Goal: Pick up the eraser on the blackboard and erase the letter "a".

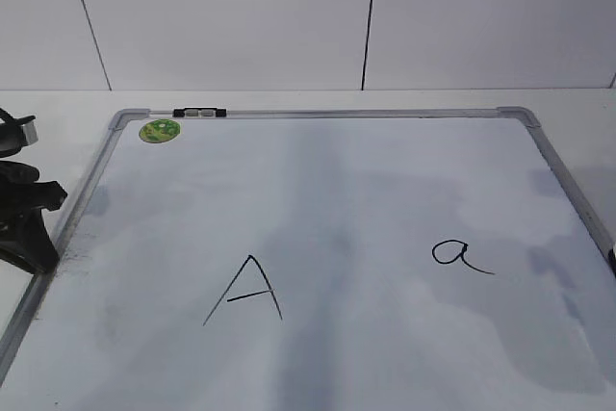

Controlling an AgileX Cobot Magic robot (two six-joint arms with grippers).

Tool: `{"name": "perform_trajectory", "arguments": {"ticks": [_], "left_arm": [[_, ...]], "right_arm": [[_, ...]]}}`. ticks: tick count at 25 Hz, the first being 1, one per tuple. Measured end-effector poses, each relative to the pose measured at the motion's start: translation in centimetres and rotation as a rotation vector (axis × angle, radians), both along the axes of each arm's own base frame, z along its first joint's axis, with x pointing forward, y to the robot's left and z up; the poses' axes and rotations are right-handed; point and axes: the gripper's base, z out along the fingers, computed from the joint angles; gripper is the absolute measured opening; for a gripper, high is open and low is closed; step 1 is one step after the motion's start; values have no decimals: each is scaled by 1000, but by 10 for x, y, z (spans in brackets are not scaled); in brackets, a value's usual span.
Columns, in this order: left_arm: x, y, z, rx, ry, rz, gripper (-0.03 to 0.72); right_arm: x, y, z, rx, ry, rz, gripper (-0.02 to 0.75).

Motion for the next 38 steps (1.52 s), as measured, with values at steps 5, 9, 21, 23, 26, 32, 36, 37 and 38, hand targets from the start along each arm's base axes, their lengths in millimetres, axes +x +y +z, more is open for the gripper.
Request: {"name": "perform_trajectory", "arguments": {"ticks": [5, 9, 21, 23, 26, 32, 36, 37, 38], "left_arm": [[0, 0, 0, 0, 0, 0, 48], [0, 0, 0, 0, 0, 0, 48], [0, 0, 0, 0, 0, 0, 46], [0, 0, 0, 0, 2, -1, 46], [0, 0, 0, -1, 3, -2, 46], [0, 0, 0, -1, 3, -2, 46], [0, 0, 0, -1, 3, -2, 46], [0, 0, 0, 1, 3, -3, 46], [0, 0, 0, 1, 3, -3, 46]], "right_arm": [[2, 1, 3, -2, 4, 33, 539], [15, 2, 7, -6, 16, 57, 539], [79, 48, -5, -58, 95, 255, 539], [91, 55, -14, -76, 124, 281, 539], [108, 62, -27, -84, 154, 292, 539], [141, 69, -49, -94, 144, 294, 539], [157, 73, -61, -99, 150, 297, 539], [160, 74, -65, -101, 158, 298, 539], [163, 75, -69, -102, 166, 299, 539]]}}
